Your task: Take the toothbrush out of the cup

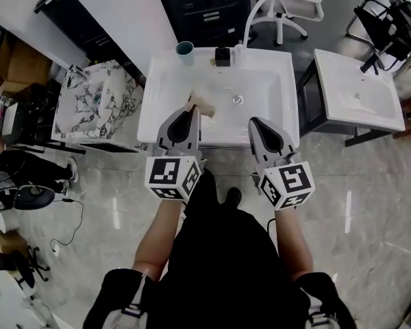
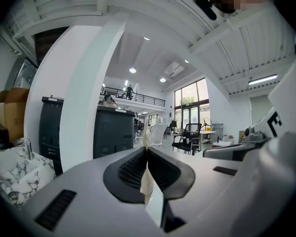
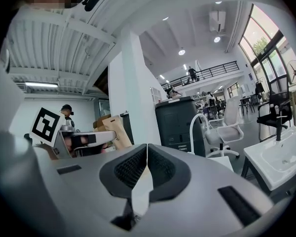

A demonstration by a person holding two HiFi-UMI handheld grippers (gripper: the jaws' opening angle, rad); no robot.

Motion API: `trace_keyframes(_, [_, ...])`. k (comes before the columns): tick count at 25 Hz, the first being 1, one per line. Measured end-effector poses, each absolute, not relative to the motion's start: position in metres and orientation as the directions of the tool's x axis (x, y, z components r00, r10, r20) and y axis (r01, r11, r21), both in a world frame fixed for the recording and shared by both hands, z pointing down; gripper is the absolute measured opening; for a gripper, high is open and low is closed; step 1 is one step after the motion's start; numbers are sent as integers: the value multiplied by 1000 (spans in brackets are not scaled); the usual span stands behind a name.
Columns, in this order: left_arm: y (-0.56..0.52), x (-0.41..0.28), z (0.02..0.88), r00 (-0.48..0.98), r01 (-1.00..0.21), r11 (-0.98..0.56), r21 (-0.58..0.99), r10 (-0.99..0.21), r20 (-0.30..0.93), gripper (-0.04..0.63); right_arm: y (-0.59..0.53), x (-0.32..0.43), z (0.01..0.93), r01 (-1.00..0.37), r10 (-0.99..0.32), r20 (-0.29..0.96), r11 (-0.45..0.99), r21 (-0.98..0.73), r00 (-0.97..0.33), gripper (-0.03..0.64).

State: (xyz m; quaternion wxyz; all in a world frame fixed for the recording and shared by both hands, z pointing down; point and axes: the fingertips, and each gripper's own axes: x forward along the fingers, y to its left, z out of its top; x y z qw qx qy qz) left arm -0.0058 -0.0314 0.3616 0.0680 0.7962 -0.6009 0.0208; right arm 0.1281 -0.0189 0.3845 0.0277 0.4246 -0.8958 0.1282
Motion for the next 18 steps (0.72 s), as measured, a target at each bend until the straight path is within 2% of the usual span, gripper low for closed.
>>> trace_keyframes(18, [14, -39, 350, 246, -962, -231, 143, -965, 93, 25, -14, 90, 369, -728, -720, 118, 665, -166, -684, 32])
